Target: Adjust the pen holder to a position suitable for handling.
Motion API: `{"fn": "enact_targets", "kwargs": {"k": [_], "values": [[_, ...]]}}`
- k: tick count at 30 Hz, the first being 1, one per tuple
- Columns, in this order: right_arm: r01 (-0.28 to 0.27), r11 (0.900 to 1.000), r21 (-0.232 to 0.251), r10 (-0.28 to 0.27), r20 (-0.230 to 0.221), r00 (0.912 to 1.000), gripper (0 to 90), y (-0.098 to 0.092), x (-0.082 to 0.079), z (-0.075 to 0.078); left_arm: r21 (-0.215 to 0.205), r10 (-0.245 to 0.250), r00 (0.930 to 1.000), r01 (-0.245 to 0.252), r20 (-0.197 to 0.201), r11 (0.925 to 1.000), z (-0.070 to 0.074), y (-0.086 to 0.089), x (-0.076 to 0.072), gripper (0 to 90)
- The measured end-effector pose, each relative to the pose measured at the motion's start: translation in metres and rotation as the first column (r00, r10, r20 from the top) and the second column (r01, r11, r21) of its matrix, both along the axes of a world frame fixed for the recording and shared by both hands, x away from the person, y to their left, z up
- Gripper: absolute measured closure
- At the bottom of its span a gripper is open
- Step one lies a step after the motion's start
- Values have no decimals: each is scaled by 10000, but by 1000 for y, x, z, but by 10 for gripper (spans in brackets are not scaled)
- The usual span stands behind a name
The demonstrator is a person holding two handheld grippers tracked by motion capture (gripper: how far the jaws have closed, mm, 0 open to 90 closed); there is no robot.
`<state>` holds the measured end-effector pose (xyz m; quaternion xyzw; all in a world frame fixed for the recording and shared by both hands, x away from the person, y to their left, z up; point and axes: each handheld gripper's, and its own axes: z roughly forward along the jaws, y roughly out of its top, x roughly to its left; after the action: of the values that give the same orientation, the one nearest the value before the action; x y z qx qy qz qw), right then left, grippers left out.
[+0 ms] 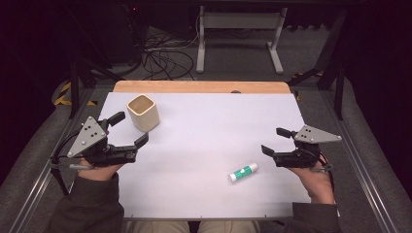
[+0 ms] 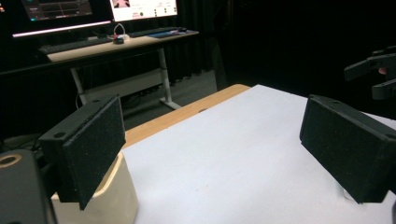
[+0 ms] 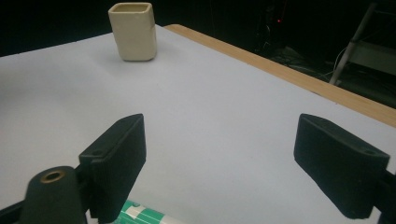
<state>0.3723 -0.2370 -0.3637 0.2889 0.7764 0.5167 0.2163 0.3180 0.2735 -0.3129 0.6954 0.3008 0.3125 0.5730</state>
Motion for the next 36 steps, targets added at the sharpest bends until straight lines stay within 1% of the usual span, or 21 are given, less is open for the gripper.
{"fn": "enact_targets", "kwargs": {"k": [7, 8, 10, 17, 22, 28, 30, 36], "values": [[-106, 9999, -19, 106, -108, 9999, 202, -2, 1, -4, 27, -38, 10000, 38, -45, 10000, -1, -2, 1, 76], [-237, 9997, -51, 236, -133, 9996, 206, -2, 1, -6, 34, -43, 10000, 43, -48, 10000, -1, -2, 1, 76], [-270, 9996, -43, 269, -163, 9995, 208, -2, 1, -6, 38, -48, 10000, 48, -61, 10000, -1, -2, 1, 76], [-586, 9980, -252, 578, -311, 9978, 210, 1, 4, -12, 84, -104, 9999, 105, -103, 9999, -3, -5, 1, 76], [-718, 9966, -392, 703, -381, 9968, 211, 2, 5, -13, 115, -105, 9999, 106, -123, 9999, -3, -5, 1, 76], [-781, 9963, -369, 764, -459, 9960, 211, 3, 6, -14, 139, -119, 9998, 121, -128, 9998, -4, -5, 0, 76], [-842, 9956, -409, 823, -454, 9956, 211, 2, 6, -15, 97, -134, 9998, 135, -135, 9999, -4, -5, 0, 76], [-960, 9942, -489, 932, -562, 9941, 213, 2, 7, -17, 164, -186, 9996, 189, -198, 9997, -5, -7, 1, 76]]}}
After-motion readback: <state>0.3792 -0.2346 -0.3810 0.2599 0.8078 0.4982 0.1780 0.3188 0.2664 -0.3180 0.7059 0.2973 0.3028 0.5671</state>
